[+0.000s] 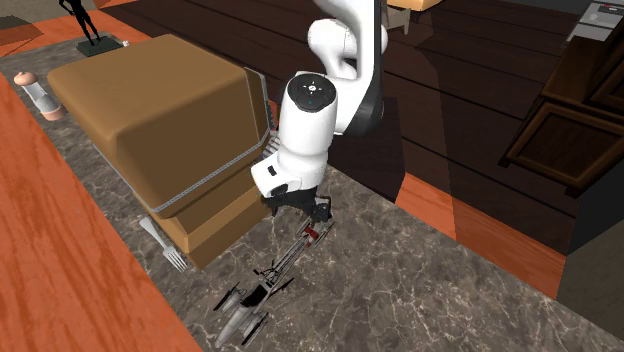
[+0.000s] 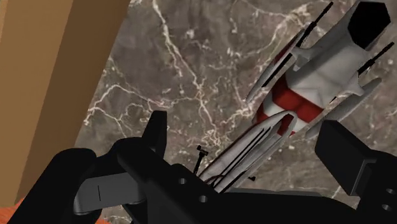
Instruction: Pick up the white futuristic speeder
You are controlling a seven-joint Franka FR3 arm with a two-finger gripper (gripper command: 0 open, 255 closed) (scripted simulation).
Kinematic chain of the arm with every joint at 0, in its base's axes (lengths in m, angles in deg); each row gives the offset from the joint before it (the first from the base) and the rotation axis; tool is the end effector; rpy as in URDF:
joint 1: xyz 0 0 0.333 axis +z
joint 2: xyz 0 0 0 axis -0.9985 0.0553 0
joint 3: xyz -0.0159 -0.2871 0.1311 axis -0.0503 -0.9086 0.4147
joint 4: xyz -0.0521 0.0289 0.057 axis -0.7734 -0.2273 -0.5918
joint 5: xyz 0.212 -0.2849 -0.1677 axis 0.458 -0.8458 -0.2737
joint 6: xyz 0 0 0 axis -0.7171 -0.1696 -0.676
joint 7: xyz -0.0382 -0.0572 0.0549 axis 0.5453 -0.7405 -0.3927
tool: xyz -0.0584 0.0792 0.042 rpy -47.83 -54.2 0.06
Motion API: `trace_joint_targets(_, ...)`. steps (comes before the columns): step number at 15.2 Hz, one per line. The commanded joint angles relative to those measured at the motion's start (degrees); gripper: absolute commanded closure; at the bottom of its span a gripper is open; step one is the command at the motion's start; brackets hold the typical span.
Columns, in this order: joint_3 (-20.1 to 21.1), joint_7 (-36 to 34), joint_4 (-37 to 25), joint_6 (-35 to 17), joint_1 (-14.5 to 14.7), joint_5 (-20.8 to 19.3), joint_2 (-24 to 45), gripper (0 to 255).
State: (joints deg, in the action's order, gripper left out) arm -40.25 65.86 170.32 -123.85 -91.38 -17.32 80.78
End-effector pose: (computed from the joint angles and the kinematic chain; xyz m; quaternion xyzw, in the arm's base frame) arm 0.5789 -0.0457 0.2965 0.9963 -0.0553 -0.0016 0.0655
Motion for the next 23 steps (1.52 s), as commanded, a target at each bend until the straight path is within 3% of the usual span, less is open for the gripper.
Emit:
trace_joint_targets(1,-0.1,-0.3,-4.6,-0.9,0.1,-0.2,4.6,0)
trace_joint_targets(7,-0.5,-0.3,-17.2,-2.5,-0.2,-0.2,16.5,0)
trace_joint_targets(16,-0.9,-1.2,-17.3,-6.4,0.0,-0.7,20.6,0)
trace_joint_targets(17,-0.9,-1.1,-17.3,-6.4,0.0,-0.7,20.5,255)
trace_joint_targets(23,-0.9,-1.0,-17.3,-6.4,-0.1,-0.7,20.5,255)
